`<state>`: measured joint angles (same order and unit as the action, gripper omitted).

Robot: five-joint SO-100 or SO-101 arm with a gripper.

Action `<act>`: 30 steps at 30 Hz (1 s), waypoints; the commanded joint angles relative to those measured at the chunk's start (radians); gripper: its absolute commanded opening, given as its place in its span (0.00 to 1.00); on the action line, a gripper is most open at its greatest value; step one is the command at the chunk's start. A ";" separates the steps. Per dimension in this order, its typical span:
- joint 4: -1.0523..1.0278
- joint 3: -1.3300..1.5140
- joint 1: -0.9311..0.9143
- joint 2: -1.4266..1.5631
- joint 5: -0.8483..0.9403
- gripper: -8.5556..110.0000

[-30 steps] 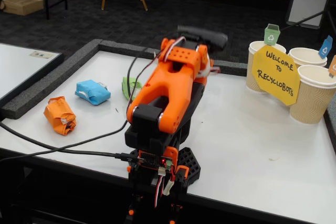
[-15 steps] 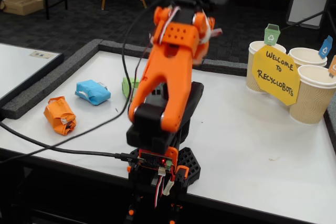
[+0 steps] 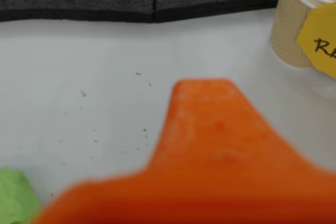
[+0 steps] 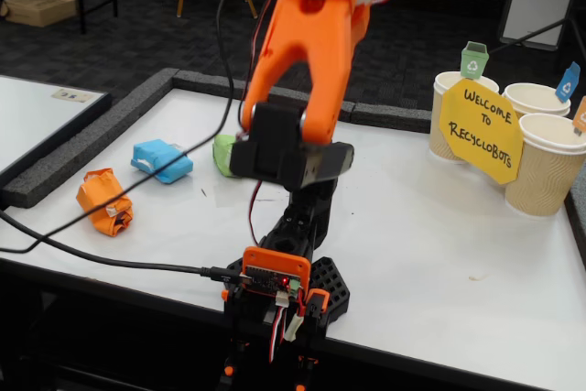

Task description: Sort rubbish by color.

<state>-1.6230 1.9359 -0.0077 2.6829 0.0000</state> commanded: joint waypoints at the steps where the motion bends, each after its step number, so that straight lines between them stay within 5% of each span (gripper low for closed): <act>1: -0.037 -0.198 0.064 -0.160 0.011 0.18; 17: -0.144 -0.256 0.502 -0.744 0.005 0.18; 30: -0.153 -0.318 0.614 -0.847 0.014 0.18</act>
<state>-1.7671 1.7733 0.5645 1.8116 0.0000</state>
